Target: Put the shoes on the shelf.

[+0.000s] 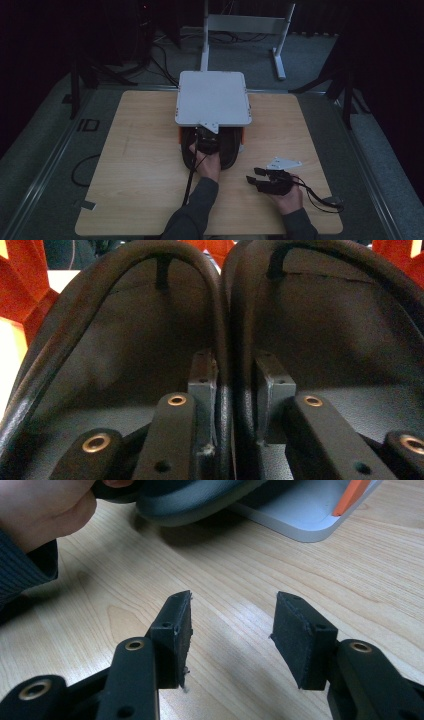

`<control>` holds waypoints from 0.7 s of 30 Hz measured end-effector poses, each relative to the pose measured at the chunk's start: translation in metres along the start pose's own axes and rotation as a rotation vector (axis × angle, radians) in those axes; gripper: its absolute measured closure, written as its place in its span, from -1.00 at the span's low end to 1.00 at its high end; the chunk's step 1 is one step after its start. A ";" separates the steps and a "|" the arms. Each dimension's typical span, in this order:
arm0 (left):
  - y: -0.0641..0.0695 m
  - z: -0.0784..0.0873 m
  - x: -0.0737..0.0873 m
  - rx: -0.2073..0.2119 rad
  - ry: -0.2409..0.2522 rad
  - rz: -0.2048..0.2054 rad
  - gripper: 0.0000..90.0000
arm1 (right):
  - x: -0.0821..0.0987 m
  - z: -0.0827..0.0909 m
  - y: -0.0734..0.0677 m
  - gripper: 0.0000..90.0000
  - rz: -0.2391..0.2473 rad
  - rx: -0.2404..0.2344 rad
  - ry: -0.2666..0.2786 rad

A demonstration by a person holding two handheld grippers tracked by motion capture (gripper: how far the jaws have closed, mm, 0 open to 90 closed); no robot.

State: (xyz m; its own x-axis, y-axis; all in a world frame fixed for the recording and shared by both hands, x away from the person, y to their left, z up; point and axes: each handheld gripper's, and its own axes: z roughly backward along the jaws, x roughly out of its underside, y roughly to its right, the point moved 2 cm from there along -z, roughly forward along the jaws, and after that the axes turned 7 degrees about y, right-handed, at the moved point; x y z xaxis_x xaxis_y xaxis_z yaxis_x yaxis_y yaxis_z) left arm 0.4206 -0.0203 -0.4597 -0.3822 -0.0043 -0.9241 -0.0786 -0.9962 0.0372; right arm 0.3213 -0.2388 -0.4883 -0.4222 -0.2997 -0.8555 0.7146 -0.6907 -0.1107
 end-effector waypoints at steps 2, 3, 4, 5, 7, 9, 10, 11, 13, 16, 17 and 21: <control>0.001 -0.001 0.000 -0.002 0.001 0.000 0.62 | 0.000 0.000 0.000 0.10 -0.001 -0.001 0.001; 0.001 -0.002 -0.001 -0.002 -0.001 0.000 0.62 | 0.000 0.000 0.000 0.10 -0.002 -0.002 0.001; 0.001 -0.003 -0.001 -0.004 0.001 0.001 0.62 | 0.000 0.000 0.000 0.10 -0.002 -0.002 0.002; 0.001 -0.004 -0.002 -0.007 0.002 0.003 0.62 | 0.000 0.000 0.000 0.10 -0.002 -0.003 0.003; 0.001 -0.006 -0.003 -0.011 0.004 0.001 0.62 | 0.000 0.000 0.000 0.10 -0.002 -0.003 0.004; 0.002 -0.007 -0.005 -0.016 0.006 -0.002 0.62 | 0.000 0.000 0.000 0.10 -0.003 -0.003 0.003; 0.002 -0.007 -0.005 -0.017 0.010 -0.001 0.62 | 0.000 0.000 0.000 0.10 -0.003 -0.003 0.003; 0.002 -0.008 -0.006 -0.020 0.015 0.000 0.62 | 0.000 0.000 0.000 0.10 -0.004 -0.004 0.004; 0.003 -0.009 -0.007 -0.024 0.022 0.002 0.61 | 0.000 0.000 0.000 0.10 -0.004 -0.003 0.004; 0.004 -0.010 -0.009 -0.030 0.029 0.002 0.60 | 0.000 0.000 0.000 0.10 -0.004 -0.003 0.005; 0.004 -0.010 -0.009 -0.033 0.032 0.001 0.60 | 0.000 0.000 0.000 0.10 -0.003 -0.003 0.005; 0.006 -0.012 -0.012 -0.038 0.035 0.006 0.59 | 0.000 0.000 0.000 0.10 -0.003 -0.003 0.004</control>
State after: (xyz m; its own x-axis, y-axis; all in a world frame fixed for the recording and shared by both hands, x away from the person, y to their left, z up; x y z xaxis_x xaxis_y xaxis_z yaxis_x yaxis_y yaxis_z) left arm 0.4359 -0.0269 -0.4528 -0.3501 -0.0129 -0.9366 -0.0408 -0.9987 0.0290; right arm 0.3213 -0.2387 -0.4880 -0.4222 -0.2955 -0.8570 0.7152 -0.6895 -0.1146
